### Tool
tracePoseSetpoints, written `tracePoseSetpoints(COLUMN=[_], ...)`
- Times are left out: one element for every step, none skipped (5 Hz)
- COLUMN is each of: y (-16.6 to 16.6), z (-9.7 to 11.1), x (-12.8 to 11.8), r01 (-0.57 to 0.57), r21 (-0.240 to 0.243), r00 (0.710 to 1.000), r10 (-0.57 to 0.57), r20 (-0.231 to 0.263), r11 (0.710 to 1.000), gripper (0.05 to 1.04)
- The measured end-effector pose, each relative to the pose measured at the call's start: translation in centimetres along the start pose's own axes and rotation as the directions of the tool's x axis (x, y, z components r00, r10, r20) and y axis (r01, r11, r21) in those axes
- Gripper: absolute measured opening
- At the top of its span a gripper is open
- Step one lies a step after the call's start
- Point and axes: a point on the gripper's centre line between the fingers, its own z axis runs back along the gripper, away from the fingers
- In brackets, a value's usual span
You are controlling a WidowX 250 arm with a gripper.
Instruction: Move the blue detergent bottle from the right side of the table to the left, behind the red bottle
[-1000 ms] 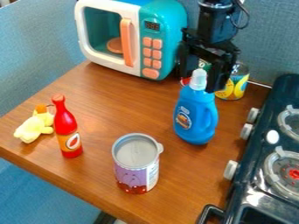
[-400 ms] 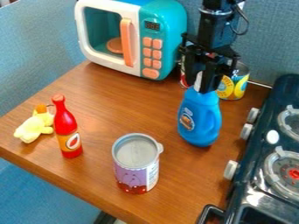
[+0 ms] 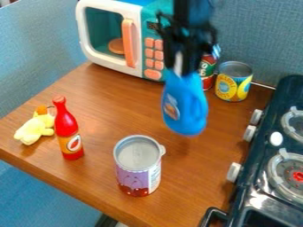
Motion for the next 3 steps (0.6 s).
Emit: tracePoseSetpoints(y=[4.2, 7.9, 12.2], z=[1.5, 0.7, -0.7], x=[-2.2, -2.4, -2.7], r01=[-0.109, -0.144, -0.155], r21=[0.021, 0.006, -0.009], r00=[0.994, 0.988, 0.982], r10=[0.11, 0.144, 0.154], r20=[-0.028, -0.065, -0.107], r11=[0.994, 0.99, 0.988], gripper=[0.483, 0.483, 0.483])
